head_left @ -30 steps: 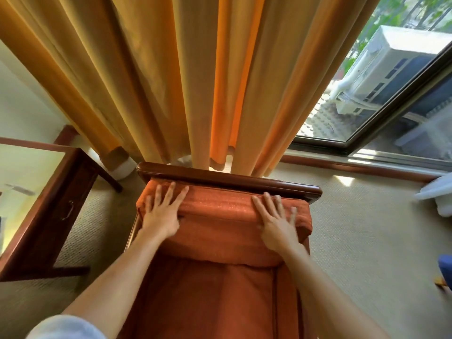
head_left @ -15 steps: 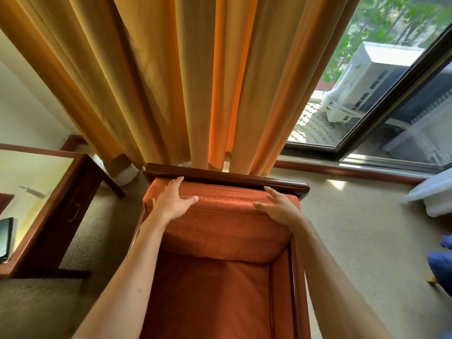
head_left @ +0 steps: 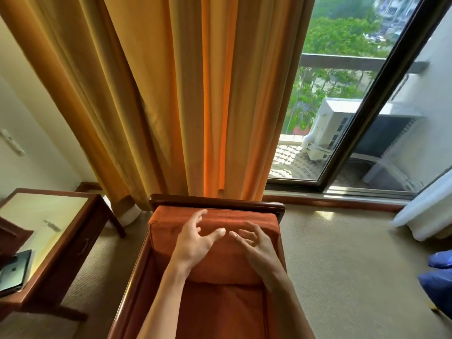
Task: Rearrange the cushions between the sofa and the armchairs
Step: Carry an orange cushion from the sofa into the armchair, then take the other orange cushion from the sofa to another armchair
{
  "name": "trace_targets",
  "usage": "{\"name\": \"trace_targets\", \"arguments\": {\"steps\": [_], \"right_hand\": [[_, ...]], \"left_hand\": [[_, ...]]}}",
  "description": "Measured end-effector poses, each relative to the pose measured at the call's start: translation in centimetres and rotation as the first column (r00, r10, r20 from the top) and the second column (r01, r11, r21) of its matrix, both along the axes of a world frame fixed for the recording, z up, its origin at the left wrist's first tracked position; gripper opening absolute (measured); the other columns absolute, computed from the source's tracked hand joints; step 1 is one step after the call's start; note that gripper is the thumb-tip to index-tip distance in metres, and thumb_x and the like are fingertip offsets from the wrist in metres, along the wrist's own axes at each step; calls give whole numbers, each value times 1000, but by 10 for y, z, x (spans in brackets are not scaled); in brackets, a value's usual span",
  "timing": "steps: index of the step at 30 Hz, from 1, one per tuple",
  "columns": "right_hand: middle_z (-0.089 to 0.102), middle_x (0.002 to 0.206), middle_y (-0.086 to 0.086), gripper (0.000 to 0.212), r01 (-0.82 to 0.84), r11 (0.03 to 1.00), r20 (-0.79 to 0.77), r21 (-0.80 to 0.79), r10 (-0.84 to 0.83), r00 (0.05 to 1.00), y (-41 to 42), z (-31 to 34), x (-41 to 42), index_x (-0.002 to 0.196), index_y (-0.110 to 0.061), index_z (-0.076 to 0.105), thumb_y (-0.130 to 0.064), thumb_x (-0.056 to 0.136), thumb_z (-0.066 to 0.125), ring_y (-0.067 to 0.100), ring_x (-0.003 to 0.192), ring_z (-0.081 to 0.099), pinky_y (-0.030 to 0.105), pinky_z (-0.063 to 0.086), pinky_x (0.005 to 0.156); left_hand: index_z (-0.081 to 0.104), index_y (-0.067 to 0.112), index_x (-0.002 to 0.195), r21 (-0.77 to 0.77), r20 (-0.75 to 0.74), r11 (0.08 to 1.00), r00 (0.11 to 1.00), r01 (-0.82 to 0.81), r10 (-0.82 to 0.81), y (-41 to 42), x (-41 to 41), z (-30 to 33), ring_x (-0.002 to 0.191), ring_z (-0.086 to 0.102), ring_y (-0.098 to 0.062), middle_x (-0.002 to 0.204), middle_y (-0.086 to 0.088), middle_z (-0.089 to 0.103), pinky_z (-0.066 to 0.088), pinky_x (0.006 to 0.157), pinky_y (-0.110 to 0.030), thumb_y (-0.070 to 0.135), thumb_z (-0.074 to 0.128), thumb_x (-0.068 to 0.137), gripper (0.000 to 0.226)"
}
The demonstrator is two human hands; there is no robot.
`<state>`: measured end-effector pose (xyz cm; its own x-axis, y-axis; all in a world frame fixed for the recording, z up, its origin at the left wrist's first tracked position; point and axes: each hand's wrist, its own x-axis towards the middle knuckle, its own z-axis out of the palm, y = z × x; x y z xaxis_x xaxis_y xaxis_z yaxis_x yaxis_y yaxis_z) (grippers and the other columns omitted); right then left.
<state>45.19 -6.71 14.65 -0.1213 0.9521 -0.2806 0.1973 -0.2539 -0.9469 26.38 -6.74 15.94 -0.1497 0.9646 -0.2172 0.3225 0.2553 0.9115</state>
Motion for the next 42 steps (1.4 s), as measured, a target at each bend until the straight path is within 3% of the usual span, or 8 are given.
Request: {"name": "trace_targets", "arguments": {"steps": [13,19,24,29,32,34,38,42], "right_hand": [[54,142,-1,88,-269,945,-67,187,285,956,-69,44,-70,142,-38,46,-74,68,77,15,126,55,44,52,103],[46,151,1,94,-560,779,-51,281,595,802,-142,86,-169,150,-33,36,-68,72,76,14,128,53,30,51,98],[42,153,0,92,-718,617,17,323,755,656,-253,97,-268,147,-38,35,-68,70,76,18,130,52,42,51,103],[55,131,-15,75,-854,428,-59,297,901,431,-413,86,-352,143,-37,38,-59,80,72,0,111,61,20,55,82],[48,145,-7,87,-910,312,-64,273,950,307,-506,80,-399,144,-37,37,-71,73,73,12,122,59,37,57,94],[41,148,-10,93,-944,209,-24,253,977,210,-568,80,-425,146,-36,36,-75,70,72,14,129,52,39,51,102],[47,141,-18,87,-969,-53,-7,240,998,-56,-684,88,-468,143,-30,40,-67,72,74,7,124,52,26,50,96],[37,155,-7,105,-931,-290,50,221,957,-287,-783,78,-499,153,-26,31,-72,70,74,18,134,47,40,46,106]], "left_hand": [[38,39,150,125,-4,949,956,-291,293,-144,-66,50,142,40,-23,160,-1,35,42,107,-40,65,82,67,97],[39,40,148,227,-23,842,862,-489,507,-261,-142,82,139,41,-17,156,5,38,40,110,-42,75,81,57,107],[39,36,150,325,-75,687,706,-651,704,-393,-200,88,137,42,-17,157,3,39,41,104,-32,65,80,68,96],[43,39,146,334,-98,505,503,-796,859,-570,-257,79,137,46,-19,156,4,42,47,107,-41,75,76,59,100],[42,45,143,343,-81,374,370,-861,926,-672,-278,76,136,45,-15,154,9,41,45,105,-35,67,82,63,92],[41,46,143,330,-87,289,276,-898,957,-741,-283,73,138,42,-14,154,9,40,41,105,-33,51,85,73,82],[44,38,146,306,-35,25,15,-952,999,-868,-281,71,136,42,-14,152,8,41,41,108,-38,41,88,70,87],[49,32,141,266,8,-187,-192,-946,981,-965,-272,57,137,44,-17,150,3,45,41,108,-34,35,92,66,87]]}}
